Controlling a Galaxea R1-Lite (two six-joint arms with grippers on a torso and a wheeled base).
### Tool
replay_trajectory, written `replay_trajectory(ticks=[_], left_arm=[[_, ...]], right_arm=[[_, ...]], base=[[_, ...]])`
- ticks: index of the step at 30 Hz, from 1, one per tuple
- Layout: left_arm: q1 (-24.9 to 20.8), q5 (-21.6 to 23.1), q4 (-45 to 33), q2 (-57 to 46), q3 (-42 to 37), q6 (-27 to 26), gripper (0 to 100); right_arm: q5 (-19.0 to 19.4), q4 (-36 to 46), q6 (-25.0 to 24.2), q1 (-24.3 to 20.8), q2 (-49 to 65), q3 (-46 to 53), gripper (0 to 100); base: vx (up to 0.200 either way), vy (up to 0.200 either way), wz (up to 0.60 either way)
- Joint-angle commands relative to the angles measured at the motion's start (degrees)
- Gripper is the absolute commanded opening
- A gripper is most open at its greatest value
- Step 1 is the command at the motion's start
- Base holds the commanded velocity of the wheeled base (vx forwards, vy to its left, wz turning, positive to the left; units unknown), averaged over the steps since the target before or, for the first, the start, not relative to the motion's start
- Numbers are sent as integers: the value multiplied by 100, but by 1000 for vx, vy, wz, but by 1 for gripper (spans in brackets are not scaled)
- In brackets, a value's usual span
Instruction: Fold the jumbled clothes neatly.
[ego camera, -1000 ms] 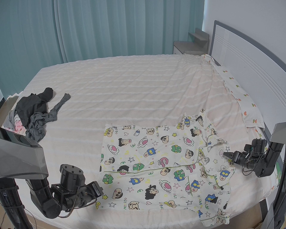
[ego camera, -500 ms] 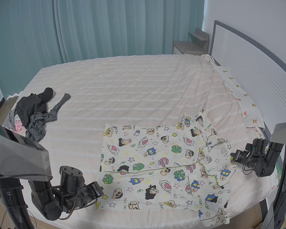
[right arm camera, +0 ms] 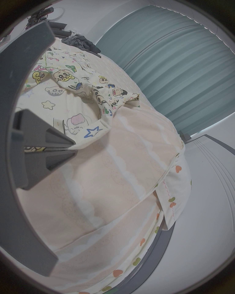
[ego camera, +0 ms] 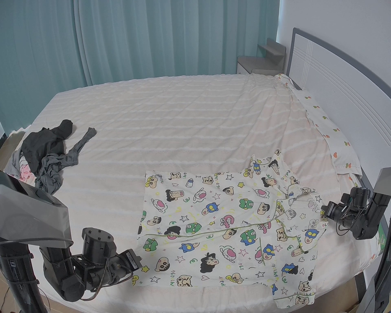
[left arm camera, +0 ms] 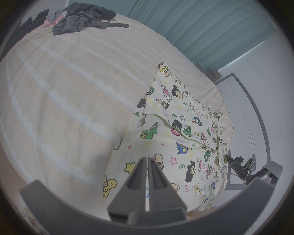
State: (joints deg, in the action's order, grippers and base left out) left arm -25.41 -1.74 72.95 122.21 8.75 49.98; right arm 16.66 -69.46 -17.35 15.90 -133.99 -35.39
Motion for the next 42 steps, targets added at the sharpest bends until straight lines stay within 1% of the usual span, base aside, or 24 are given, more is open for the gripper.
replay_trajectory(ticks=[1, 4, 5, 8, 10, 11, 12, 14, 16, 18, 22, 25, 26, 27, 29, 31, 33, 38, 40, 41, 42], left_arm=[[0, -1, 0, 5, 4, 3, 0], [0, -1, 0, 5, 4, 3, 0], [0, -1, 9, 5, 4, 3, 0], [-8, 7, 9, 5, 4, 3, 0], [-35, -1, 9, -4, -5, 3, 0], [-35, -1, 9, -4, -5, 3, 0], [-70, -1, 9, -39, -14, 12, 0], [-140, -10, 9, -48, -14, 20, 0], [-246, -10, 9, -66, -23, 38, 0], [-360, -28, 9, -92, -49, 47, 0], [-413, -204, 9, -110, -58, 135, 0], [-413, -239, 0, -110, -58, 302, 0], [-413, -239, 0, -110, -49, 302, 0], [-413, -248, -9, -110, -58, 310, 0], [-413, -248, -18, -110, -49, 310, 0], [-413, -256, -18, -101, -49, 310, 0], [-413, -248, -18, -75, -32, 310, 0], [-413, -239, -18, -57, -14, 319, 0], [-413, -230, -18, -57, -14, 319, 0], [-413, -230, -18, -39, 12, 328, 100], [-413, -230, -18, -39, 12, 328, 100]], right_arm=[[-5, -6, -6, 19, -22, -12, 0], [12, -15, -6, 10, 22, 50, 0], [21, -24, -49, -8, 57, 76, 100], [56, -24, -102, -8, 224, 190, 100], [109, -41, -419, -43, 514, 384, 100], [109, -41, -445, -52, 540, 392, 100], [109, -50, -832, -139, 883, 656, 100], [118, -50, -1324, -236, 1331, 1052, 100], [135, -50, -1711, -368, 1744, 1482, 100], [135, -59, -1939, -509, 2026, 1878, 100], [162, -243, -2036, -667, 2131, 2475, 100], [179, -832, -2414, -755, 1947, 2792, 100], [179, -867, -2431, -763, 1929, 2809, 100], [162, -1289, -2493, -781, 1771, 2941, 100], [162, -1878, -2502, -772, 1577, 3187, 100], [153, -2054, -2475, -772, 1410, 3337, 100], [179, -2036, -2510, -763, 1410, 3354, 100], [566, -2027, -2537, -711, 1604, 3495, 100], [601, -2036, -2519, -711, 1630, 3539, 100], [619, -2027, -2502, -711, 1630, 3539, 100], [619, -2027, -2502, -711, 1630, 3539, 100]], base=[[0, 0, 0], [0, 0, 0], [0, 0, 0], [0, 0, 0], [0, 0, 0], [0, 0, 0], [0, 0, 0], [-100, 0, 0], [-200, 0, 0], [-200, 0, 0], [-200, 0, 0], [-200, 0, 0], [-200, 0, 0], [-200, 0, 0], [-200, 0, 0], [-200, 0, 0], [0, 0, 0], [0, 0, 0], [0, 0, 0], [0, 0, 0], [0, 0, 0]])
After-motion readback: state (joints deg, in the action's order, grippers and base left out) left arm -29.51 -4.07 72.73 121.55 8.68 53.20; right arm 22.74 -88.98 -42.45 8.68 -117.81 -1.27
